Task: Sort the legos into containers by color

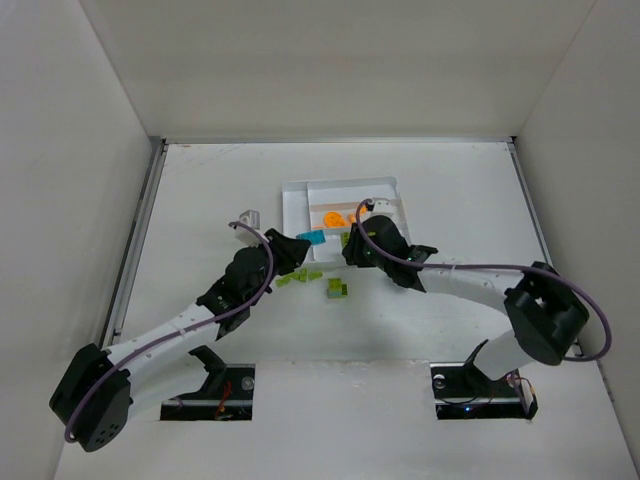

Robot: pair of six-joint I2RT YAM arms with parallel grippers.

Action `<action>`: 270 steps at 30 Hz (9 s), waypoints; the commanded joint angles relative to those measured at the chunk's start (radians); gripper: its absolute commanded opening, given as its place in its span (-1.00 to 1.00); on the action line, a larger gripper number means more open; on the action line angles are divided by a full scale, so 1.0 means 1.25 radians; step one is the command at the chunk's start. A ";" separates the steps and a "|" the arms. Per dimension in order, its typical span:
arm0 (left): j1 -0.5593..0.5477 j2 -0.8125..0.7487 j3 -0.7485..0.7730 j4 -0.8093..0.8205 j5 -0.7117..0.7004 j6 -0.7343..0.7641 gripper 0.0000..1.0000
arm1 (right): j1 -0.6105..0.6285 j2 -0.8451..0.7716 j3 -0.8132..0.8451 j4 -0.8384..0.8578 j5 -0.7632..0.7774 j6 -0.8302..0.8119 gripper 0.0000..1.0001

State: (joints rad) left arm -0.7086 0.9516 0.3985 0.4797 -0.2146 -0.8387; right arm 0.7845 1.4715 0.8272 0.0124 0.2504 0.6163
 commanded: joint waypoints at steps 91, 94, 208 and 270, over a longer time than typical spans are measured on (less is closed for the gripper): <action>-0.018 -0.075 -0.101 -0.249 -0.281 0.072 -0.56 | 0.280 0.145 0.179 0.038 0.087 -0.107 -0.25; -0.012 -0.089 -0.120 -0.260 -0.275 0.063 -0.57 | 0.277 0.206 0.213 0.016 0.105 -0.061 -0.06; 0.067 0.695 0.639 -0.088 -0.073 0.270 -0.78 | -0.153 -0.062 -0.063 0.221 0.068 -0.014 -0.29; 0.116 -0.115 -0.132 -0.271 -0.058 0.133 -0.29 | 0.280 0.461 0.293 0.078 0.379 0.038 0.07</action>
State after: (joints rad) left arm -0.5674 0.8295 0.2413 0.1406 -0.3012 -0.6567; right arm 1.1236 2.0098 1.1526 0.1406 0.6617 0.6621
